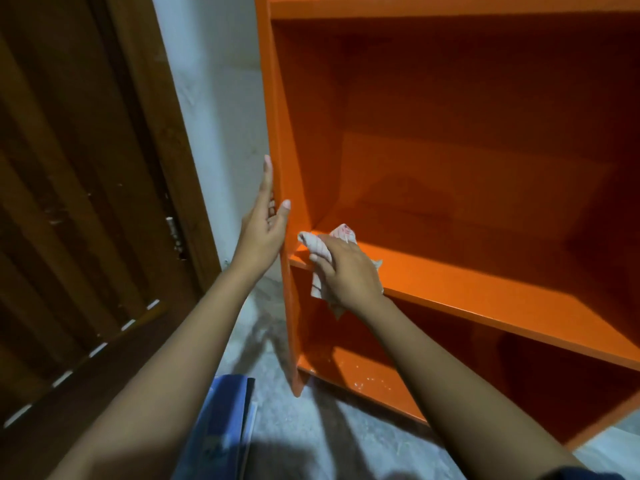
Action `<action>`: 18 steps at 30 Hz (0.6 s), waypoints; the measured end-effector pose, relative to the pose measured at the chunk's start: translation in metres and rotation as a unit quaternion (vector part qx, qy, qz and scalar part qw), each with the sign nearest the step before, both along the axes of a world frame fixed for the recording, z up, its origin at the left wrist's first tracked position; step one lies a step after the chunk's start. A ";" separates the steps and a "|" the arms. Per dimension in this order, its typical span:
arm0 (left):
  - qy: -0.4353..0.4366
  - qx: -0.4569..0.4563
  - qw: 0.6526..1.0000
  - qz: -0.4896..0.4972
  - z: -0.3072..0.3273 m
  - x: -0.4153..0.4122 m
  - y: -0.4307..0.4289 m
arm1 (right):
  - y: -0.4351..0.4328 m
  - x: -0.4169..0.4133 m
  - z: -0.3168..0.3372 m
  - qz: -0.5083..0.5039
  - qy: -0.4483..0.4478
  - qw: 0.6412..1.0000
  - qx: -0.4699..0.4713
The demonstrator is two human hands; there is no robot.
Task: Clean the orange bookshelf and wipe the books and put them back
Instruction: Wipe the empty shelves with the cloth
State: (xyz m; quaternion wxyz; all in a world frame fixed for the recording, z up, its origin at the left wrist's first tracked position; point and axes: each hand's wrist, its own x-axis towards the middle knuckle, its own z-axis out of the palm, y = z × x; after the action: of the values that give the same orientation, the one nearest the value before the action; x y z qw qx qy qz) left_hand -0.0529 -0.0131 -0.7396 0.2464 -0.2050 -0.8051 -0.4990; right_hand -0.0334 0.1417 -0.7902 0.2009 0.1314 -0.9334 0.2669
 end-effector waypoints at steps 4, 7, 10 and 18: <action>-0.016 -0.015 0.998 -0.060 0.009 -0.014 -0.014 | -0.042 -0.014 0.005 0.006 -0.030 0.996 -0.080; -0.013 -0.025 0.997 -0.072 0.012 -0.018 -0.017 | -0.057 -0.015 0.006 -0.032 -0.078 0.996 -0.013; -0.001 -0.040 0.997 -0.064 0.010 -0.019 -0.017 | -0.060 -0.012 0.007 -0.073 -0.089 0.992 0.056; -0.004 -0.061 0.998 -0.011 0.010 -0.017 -0.012 | -0.056 -0.017 0.000 -0.097 -0.077 0.972 0.202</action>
State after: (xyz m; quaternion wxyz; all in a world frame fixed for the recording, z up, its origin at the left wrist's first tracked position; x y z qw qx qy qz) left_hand -0.0696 -0.0249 -0.7299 0.2250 -0.2267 -0.8325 -0.4528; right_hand -0.0507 0.0854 -0.7902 0.1232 0.0569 -0.9888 0.0617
